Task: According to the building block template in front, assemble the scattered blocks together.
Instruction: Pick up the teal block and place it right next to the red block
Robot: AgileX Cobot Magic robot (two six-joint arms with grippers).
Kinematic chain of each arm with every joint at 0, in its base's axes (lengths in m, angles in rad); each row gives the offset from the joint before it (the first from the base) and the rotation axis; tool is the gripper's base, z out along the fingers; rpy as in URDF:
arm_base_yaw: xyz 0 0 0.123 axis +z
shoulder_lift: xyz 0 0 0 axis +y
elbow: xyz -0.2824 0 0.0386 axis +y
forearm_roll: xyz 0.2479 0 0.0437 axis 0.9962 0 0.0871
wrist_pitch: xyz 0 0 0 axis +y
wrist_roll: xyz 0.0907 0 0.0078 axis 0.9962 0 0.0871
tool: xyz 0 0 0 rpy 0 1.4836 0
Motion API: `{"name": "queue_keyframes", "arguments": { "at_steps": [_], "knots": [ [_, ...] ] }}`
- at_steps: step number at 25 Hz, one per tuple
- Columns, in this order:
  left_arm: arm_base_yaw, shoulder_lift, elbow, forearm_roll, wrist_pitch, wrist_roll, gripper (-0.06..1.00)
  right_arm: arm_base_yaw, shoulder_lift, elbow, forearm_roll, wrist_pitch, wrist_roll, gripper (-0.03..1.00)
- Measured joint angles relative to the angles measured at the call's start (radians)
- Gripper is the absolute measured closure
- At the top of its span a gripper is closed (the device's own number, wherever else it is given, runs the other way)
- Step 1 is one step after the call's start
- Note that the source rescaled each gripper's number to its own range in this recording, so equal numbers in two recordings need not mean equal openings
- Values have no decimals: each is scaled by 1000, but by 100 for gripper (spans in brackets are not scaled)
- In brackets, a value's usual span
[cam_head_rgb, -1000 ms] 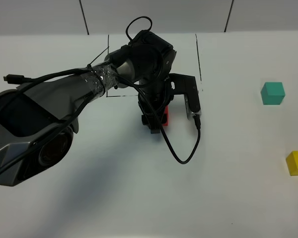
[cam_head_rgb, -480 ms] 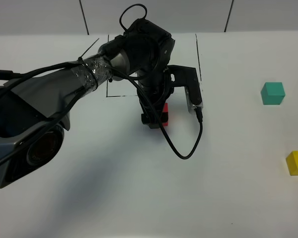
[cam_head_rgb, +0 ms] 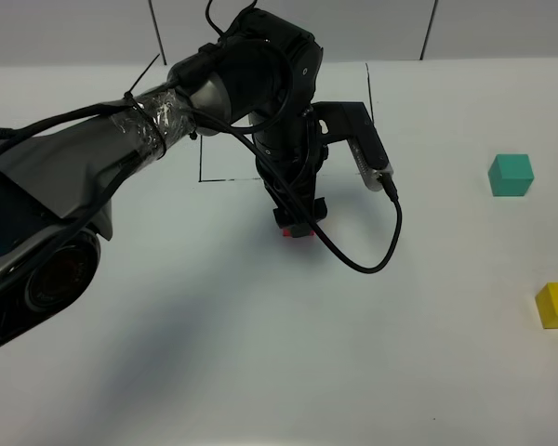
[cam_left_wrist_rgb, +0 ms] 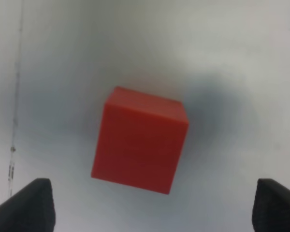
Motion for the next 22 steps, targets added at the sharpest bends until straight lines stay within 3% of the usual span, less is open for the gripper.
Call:
{"name": "queue_keyframes", "arguments": {
  "at_steps": [9,18,22],
  "knots": [
    [122,-75,0,-23,-20,-88,12,0,0,0,0,0,0,21],
    [356,-152,0,-68,41,-310,13,0,0,0,0,0,0,21],
    [481,-157,37,-133,63,-360,13,0,0,0,0,0,0,21]
  ]
}}
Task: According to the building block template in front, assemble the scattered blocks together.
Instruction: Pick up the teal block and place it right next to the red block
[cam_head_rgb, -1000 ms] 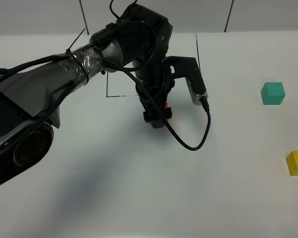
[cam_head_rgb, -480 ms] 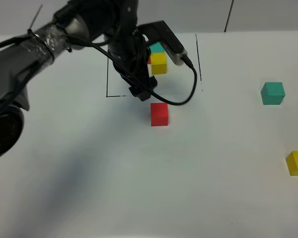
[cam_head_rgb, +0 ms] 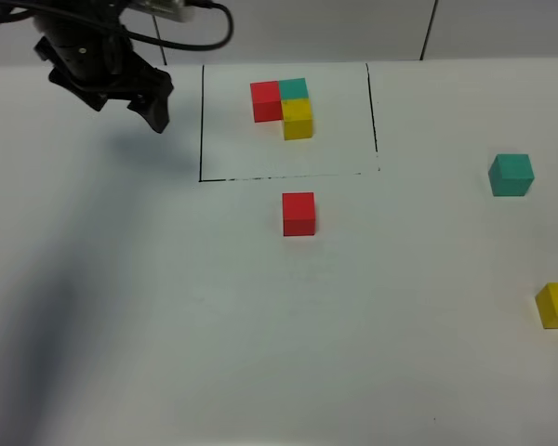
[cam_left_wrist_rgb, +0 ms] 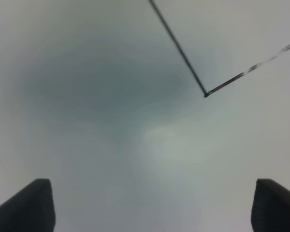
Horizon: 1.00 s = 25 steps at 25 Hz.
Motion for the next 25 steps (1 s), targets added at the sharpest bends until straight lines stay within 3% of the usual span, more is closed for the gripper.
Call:
{"name": "queue_keyframes", "arguments": {
  "at_steps": [7,15,25],
  "knots": [
    [111,-62,173,-63,-20,-2,15,0,0,0,0,0,0,21],
    [118,-233,343,-66,-96,8,18,0,0,0,0,0,0,21],
    [118,-693,668,-30,-254,-26,18,0,0,0,0,0,0,21]
  ]
}}
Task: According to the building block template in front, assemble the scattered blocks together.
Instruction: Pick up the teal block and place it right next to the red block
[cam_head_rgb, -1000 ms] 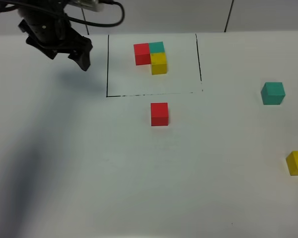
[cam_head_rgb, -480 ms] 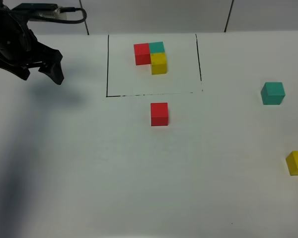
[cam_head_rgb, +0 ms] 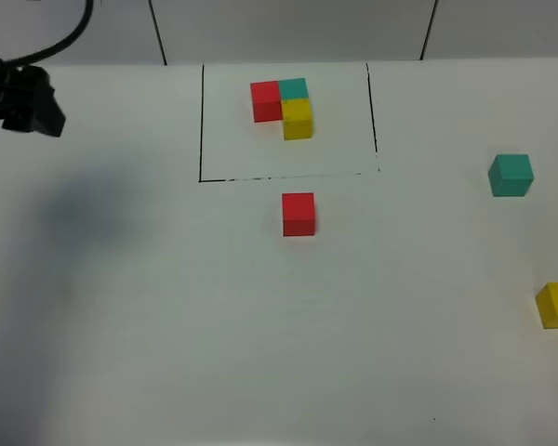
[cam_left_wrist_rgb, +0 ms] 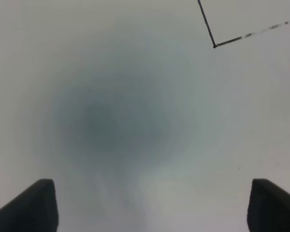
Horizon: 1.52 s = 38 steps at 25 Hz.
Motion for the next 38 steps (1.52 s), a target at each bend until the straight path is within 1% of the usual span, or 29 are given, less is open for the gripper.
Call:
{"name": "queue_keyframes", "arguments": {
  "at_steps": [5,7,11,14,18,22,24,27,32,38],
  "knots": [
    [0,-273,215,26,-124,-42,18,0,0,0,1,-1,0,21],
    [0,-383,296,27,-157,-65,18,0,0,0,1,-1,0,21],
    [0,-568,424,28,-169,-112,18,0,0,0,1,-1,-1,21],
    [0,-694,507,28,-185,-122,18,0,0,0,1,-1,-1,21],
    [0,-836,616,28,-234,-141,18,0,0,0,0,-1,-1,21],
    [0,-955,684,27,-256,-179,18,0,0,0,0,-2,1,21],
    [0,-1009,695,27,-250,-190,18,0,0,0,0,-3,2,21],
    [0,-1068,699,26,-210,-192,18,0,0,0,0,-3,2,21],
    [0,-1119,699,20,-88,-195,18,0,0,0,0,-3,2,21],
    [0,-1187,699,-1,15,-199,18,0,0,0,0,-3,3,21]
  ]
}}
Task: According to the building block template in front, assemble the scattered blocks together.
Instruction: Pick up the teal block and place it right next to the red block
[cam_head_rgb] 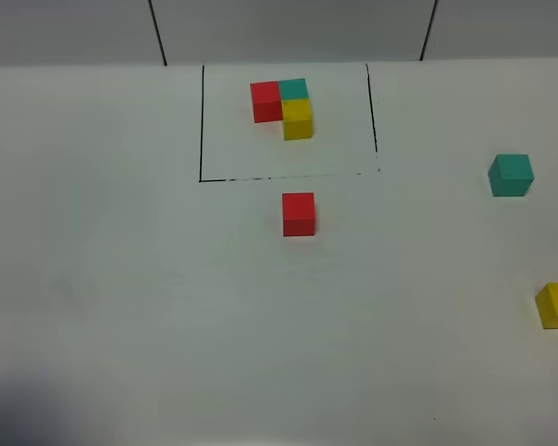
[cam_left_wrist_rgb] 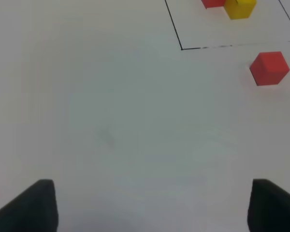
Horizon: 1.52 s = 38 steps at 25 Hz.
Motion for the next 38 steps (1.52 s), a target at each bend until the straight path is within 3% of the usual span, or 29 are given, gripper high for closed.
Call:
{"name": "queue_keyframes", "arguments": {
  "at_steps": [11,19,38],
  "knots": [
    [0,-199,12,3,117,17,18,0,0,0,0,0,0,21],
    [0,-312,110,3,122,25,18,0,0,0,0,0,0,21],
    [-1,-316,119,-20,118,25,18,0,0,0,0,0,0,21]
  ]
}}
